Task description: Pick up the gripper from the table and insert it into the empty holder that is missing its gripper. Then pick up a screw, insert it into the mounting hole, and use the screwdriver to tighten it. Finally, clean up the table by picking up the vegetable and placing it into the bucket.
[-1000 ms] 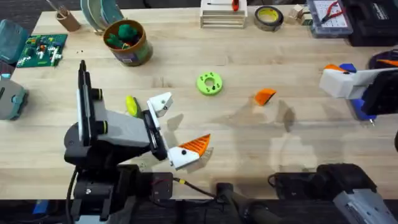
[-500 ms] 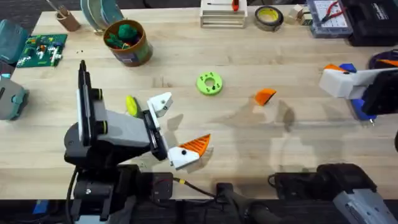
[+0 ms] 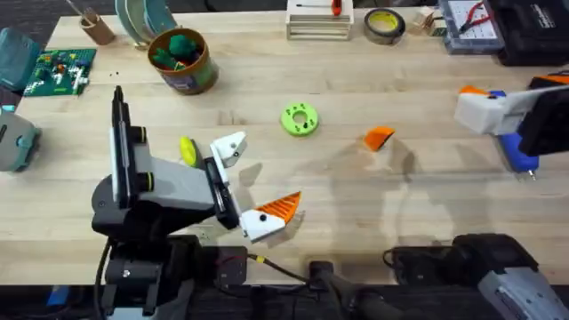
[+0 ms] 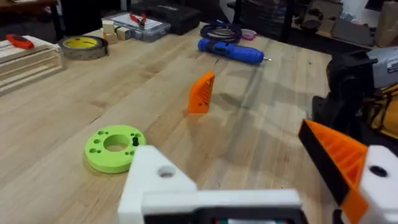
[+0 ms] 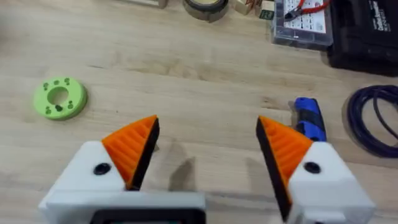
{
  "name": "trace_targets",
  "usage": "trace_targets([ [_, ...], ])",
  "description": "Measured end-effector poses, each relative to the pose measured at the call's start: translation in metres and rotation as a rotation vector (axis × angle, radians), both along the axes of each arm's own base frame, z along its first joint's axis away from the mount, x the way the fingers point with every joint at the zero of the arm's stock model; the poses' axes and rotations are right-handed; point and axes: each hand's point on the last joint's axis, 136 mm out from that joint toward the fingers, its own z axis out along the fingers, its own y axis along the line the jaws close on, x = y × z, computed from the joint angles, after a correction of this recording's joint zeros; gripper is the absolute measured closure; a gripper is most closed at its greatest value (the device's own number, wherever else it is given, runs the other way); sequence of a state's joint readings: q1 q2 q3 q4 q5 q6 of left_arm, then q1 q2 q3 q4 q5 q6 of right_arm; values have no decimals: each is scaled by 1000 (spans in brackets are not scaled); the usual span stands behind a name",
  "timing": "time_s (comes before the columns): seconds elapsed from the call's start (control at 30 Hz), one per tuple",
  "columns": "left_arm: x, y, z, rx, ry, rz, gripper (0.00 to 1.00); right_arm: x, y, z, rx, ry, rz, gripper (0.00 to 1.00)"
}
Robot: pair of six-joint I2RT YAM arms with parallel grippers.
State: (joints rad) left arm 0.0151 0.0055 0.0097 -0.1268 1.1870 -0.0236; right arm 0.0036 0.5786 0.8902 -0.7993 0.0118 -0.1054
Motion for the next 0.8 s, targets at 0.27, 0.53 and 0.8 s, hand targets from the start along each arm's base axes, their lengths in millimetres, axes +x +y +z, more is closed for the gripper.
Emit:
trace_targets([
  [0.27, 0, 0, 0, 0, 0, -3, 8, 3, 7, 14, -35, 154, 60, 10],
  [0.53, 0, 0, 0, 0, 1, -3, 7, 18, 24, -11, -44, 336, 134, 10],
  [0.8, 0, 0, 0, 0, 1, -3, 8, 20, 62, -26, 41, 416, 279, 9],
])
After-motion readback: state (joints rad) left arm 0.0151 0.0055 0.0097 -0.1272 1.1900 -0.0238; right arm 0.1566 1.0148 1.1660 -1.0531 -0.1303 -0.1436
